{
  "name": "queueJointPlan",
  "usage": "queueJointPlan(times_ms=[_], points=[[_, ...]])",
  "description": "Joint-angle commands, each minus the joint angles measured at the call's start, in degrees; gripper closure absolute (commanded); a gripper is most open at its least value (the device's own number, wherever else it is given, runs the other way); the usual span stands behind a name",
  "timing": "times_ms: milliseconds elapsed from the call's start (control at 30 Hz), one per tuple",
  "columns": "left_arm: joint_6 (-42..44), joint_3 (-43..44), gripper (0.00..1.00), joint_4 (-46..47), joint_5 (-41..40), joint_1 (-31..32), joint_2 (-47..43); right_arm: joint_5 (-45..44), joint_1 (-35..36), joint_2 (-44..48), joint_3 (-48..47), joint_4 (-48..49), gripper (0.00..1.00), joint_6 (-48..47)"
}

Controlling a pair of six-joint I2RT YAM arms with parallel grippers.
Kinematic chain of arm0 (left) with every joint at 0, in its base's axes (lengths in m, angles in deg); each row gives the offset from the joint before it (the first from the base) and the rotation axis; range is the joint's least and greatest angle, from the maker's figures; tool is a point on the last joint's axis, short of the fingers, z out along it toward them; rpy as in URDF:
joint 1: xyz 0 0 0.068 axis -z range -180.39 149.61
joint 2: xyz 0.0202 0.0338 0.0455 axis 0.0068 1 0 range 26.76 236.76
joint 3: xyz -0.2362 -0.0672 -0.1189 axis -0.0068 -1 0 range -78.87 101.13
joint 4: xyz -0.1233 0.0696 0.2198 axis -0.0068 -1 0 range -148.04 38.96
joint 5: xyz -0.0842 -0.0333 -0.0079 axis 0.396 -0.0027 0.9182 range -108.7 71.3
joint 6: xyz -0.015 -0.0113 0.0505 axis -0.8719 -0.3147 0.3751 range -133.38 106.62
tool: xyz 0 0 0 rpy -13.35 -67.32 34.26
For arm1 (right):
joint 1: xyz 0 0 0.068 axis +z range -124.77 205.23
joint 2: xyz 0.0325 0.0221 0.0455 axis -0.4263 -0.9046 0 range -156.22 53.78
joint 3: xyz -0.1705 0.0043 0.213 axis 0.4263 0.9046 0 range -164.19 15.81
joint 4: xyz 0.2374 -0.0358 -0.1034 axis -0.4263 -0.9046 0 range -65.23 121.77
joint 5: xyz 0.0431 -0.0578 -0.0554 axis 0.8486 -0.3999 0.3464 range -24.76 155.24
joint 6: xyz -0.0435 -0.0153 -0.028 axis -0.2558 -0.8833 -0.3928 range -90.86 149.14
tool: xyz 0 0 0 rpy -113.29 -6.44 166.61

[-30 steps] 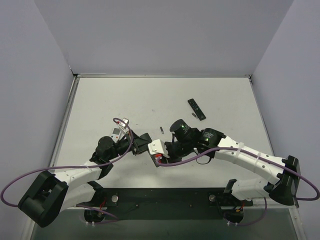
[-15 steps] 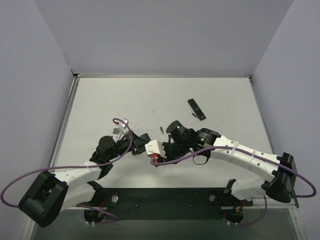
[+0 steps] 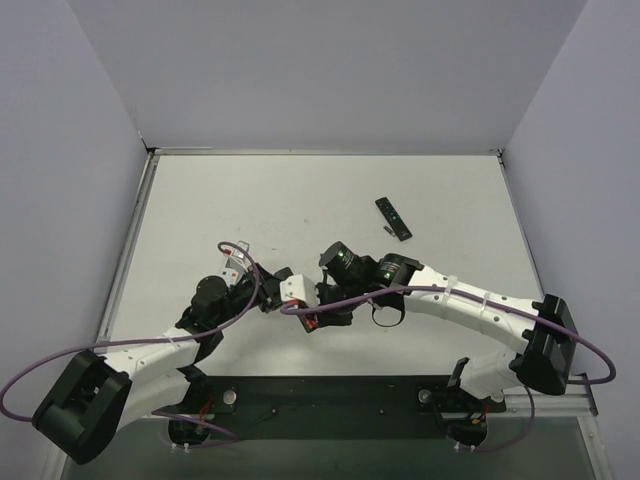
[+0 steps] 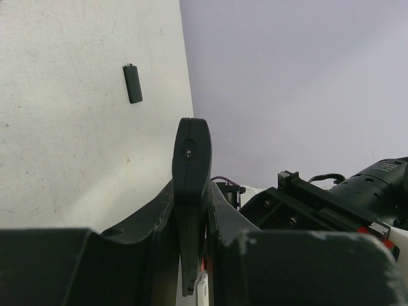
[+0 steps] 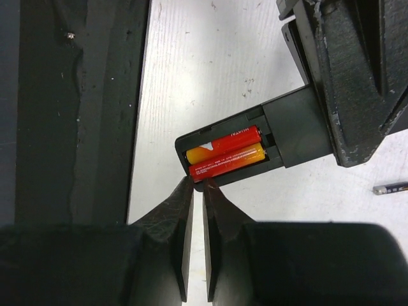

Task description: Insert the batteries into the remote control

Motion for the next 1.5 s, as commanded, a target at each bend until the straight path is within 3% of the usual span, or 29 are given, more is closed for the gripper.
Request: queueJointPlan(times_ms=[0, 500, 667, 767, 800, 867, 933, 1167, 1300, 1467], points=[[-4.95, 2.00, 1.00, 9.13, -0.21, 1.39, -3.58, -2.35, 1.30, -4.31, -2.24, 3.90, 0.98, 4.16], [-2.94, 1.74, 1.00, 8.87, -0.91, 1.66, -5.87, -11.40, 1.91, -10.39, -7.78, 3.20, 1.00, 14.89], [4.09, 0.25, 1.00, 3.51, -4.15, 1.57, -7.71, -14.48, 1.65, -6.01, -7.25, 3.02, 1.00, 18.57], [7.87, -2.21, 1.00, 0.70, -8.54, 1.13, -8.94, -18.34, 0.77, -1.71, -6.11, 3.19, 0.92, 21.83], [8.66, -3.87, 1.00, 0.69, -10.73, 0.95, -9.21, -21.14, 0.16, -0.55, -4.89, 3.37, 0.83, 24.10], [9.29, -5.55, 1.00, 0.16, -12.50, 0.25, -9.82, -23.70, -2.82, 2.52, -2.87, 3.46, 0.76, 26.83], [8.85, -7.83, 1.00, 1.56, -14.35, -0.28, -10.18, -25.55, -5.81, 4.28, 1.33, 3.37, 0.63, 30.60], [8.93, -9.60, 1.00, 0.78, -17.08, -1.24, -12.81, -28.73, -25.64, 8.95, 12.33, 1.79, 0.33, 43.34], [9.11, -9.95, 1.00, -0.63, -17.61, -1.42, -14.04, -27.85, -33.57, 6.41, 14.46, -0.93, 0.30, 49.16], [8.76, -10.30, 1.00, -1.95, -17.61, -1.68, -14.83, -26.71, -37.98, 0.88, 15.16, -1.12, 0.30, 50.40]])
